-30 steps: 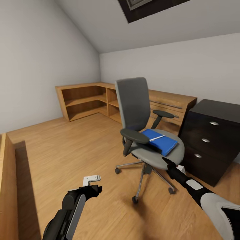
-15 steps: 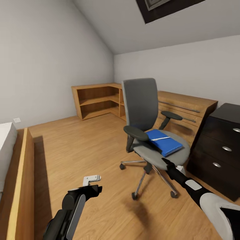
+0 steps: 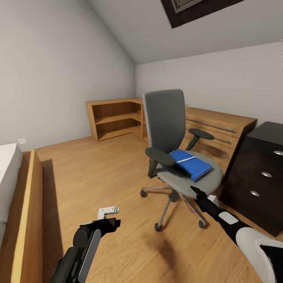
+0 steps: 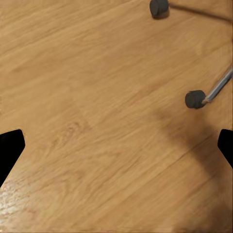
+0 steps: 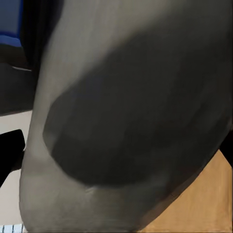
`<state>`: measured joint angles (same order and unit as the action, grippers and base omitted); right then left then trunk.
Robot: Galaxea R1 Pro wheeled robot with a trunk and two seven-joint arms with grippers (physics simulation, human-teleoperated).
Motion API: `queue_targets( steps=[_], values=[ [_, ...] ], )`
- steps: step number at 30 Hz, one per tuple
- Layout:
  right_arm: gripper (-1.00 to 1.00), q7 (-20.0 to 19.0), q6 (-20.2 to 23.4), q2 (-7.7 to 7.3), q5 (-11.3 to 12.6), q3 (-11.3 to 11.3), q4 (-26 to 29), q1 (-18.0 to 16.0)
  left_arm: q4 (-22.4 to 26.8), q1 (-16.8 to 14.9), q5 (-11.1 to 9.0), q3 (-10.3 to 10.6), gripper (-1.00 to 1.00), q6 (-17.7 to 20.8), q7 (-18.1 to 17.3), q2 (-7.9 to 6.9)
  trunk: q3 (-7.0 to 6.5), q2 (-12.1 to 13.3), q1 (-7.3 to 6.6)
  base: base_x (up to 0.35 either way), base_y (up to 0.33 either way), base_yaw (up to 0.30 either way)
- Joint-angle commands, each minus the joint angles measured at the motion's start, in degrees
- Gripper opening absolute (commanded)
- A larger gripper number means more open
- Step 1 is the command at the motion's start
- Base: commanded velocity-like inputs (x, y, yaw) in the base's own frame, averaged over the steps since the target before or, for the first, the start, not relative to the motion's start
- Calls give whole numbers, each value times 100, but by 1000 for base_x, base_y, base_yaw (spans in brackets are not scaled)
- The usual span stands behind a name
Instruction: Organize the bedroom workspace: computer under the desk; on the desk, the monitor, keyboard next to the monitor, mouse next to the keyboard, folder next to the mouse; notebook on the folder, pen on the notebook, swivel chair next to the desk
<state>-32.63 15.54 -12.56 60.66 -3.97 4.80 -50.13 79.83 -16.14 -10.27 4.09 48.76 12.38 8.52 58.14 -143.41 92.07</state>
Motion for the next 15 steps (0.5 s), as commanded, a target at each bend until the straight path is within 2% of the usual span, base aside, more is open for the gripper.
queue_targets(
  steps=[1, 5, 15],
  values=[
    [100, 12, 28, -1, -55, 150, -17, 3, 6, -3, -61, 4, 100, 20, 54, 0, 7, -2, -4, -232, 0, 0],
    [100, 12, 28, -1, -55, 151, -15, 3, 6, -3, -63, 4, 100, 20, 54, -2, 7, -2, -4, -84, 0, 0],
    [100, 15, 28, -1, -55, 150, -18, 3, 6, -3, -63, 4, 100, 20, 54, -2, 7, -2, -4, -5, 0, 0]
  ],
)
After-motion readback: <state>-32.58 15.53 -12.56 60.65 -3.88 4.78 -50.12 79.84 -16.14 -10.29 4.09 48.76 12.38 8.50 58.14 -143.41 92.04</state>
